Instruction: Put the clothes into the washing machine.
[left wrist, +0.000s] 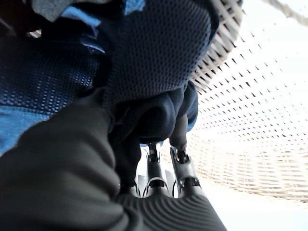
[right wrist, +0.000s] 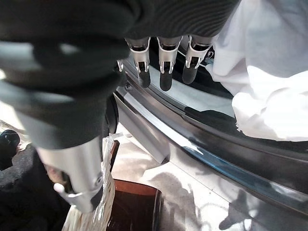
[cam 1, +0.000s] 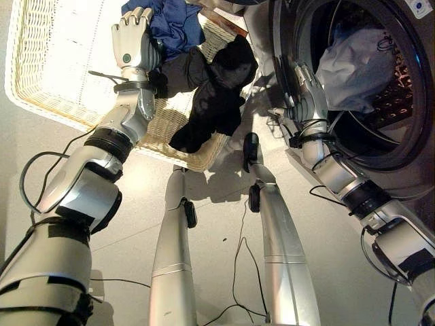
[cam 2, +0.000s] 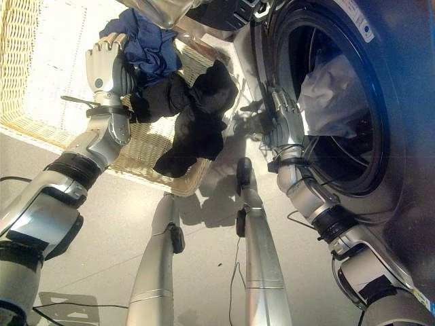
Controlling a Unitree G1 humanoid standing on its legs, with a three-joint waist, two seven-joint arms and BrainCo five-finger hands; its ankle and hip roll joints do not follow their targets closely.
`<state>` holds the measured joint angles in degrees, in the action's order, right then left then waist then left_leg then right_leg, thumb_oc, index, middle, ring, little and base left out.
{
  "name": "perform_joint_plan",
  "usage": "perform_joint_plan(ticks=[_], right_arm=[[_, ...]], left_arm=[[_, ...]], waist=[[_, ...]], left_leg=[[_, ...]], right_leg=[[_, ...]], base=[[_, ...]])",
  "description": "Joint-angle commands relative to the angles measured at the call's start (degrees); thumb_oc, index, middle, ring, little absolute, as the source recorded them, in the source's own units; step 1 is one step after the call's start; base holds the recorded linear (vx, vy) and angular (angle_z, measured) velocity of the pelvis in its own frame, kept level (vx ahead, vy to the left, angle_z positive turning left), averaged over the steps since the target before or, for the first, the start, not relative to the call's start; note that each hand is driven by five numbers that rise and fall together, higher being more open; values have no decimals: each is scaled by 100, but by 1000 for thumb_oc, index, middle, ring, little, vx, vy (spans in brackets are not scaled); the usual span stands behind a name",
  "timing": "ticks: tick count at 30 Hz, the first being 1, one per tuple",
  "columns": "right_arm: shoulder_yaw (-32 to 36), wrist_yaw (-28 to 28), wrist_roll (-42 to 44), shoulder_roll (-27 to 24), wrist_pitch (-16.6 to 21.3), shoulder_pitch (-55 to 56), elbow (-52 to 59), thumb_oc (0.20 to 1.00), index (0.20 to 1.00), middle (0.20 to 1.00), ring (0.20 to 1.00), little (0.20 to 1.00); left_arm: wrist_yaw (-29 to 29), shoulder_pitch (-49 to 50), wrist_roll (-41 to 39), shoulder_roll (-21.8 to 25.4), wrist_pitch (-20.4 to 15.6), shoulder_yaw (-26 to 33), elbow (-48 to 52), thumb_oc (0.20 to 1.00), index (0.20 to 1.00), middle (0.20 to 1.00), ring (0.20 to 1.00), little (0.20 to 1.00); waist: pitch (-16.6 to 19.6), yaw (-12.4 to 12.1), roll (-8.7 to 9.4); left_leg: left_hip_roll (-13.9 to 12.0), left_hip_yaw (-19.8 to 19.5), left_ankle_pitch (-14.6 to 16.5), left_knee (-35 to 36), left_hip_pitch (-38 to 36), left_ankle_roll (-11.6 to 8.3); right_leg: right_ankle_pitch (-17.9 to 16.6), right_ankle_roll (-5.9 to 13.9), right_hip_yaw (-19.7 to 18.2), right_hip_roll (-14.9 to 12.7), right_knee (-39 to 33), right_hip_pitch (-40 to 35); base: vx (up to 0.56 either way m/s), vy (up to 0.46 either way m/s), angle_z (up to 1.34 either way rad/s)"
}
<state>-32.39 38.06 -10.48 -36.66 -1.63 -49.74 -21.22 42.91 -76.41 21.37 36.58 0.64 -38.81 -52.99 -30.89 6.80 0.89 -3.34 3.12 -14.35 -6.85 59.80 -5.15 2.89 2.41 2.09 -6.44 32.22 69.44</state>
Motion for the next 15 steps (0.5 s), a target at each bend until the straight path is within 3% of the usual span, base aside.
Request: perform_joint_plan(ticks=[1, 3, 4, 9, 11, 13, 14, 15], right_arm=[[184, 127, 616, 119, 288, 288, 475, 1000, 1000, 1000, 1000, 1000], [274, 148, 918, 182, 448, 404, 487, 1000, 1000, 1000, 1000, 1000], [406, 165, 1394, 289, 676, 577, 528, 1000, 1000, 1000, 1000, 1000], [916, -55, 2356, 662, 1555, 1356, 883, 1000, 1000, 1000, 1000, 1000], [1112, -234, 2518, 828, 1768, 1652, 1129, 1000, 1000, 1000, 1000, 1000], [1130, -257, 2550, 843, 1801, 1690, 1163, 1000, 1000, 1000, 1000, 1000], [1329, -636, 2832, 1021, 1993, 1993, 1518, 1000, 1000, 1000, 1000, 1000], [1393, -839, 2987, 1100, 2034, 2126, 1698, 1000, 1000, 1000, 1000, 1000]], left_arm=[[41, 121, -563, -304, -607, 261, -165, 200, 200, 200, 200, 200], [181, 244, -778, -323, -934, 443, -56, 200, 200, 200, 200, 200], [328, 443, -1101, -352, -1346, 672, 93, 200, 200, 200, 200, 200], [529, 1506, -1619, -575, -2481, 1481, 965, 200, 200, 200, 200, 200], [531, 1932, -1634, -715, -2811, 1725, 1342, 200, 200, 200, 200, 200], [525, 1987, -1633, -733, -2852, 1754, 1390, 200, 200, 200, 200, 200], [423, 2492, -1619, -970, -3414, 2093, 1889, 200, 200, 200, 200, 200], [375, 2741, -1560, -1082, -3656, 2206, 2181, 200, 200, 200, 200, 200]], waist=[[109, 67, 64], [109, 53, 67], [109, 27, 65], [109, -87, 54], [109, -125, 60], [109, -128, 58], [109, -176, 49], [109, -208, 37]], left_leg=[[108, 23, 900, -847, 121, -225], [114, 16, 906, -841, 121, -221], [117, 9, 911, -832, 114, -222], [177, -61, 933, -824, 124, -191], [200, -86, 936, -827, 134, -171], [203, -90, 938, -829, 128, -169], [225, -106, 945, -827, 140, -132], [233, -119, 949, -836, 134, -117]], right_leg=[[-749, 614, 111, 313, -1280, -545], [-747, 611, 115, 318, -1287, -548], [-742, 604, 131, 312, -1297, -561], [-719, 580, 204, 326, -1290, -573], [-719, 567, 219, 335, -1283, -576], [-717, 566, 223, 336, -1280, -583], [-696, 550, 250, 346, -1247, -577], [-678, 543, 270, 338, -1219, -589]], base=[[0, 0, 0], [4, -20, 0], [6, -46, 0], [6, -51, -1], [2, -43, 0], [0, 0, 0], [0, -40, 1], [5, -43, 2]])
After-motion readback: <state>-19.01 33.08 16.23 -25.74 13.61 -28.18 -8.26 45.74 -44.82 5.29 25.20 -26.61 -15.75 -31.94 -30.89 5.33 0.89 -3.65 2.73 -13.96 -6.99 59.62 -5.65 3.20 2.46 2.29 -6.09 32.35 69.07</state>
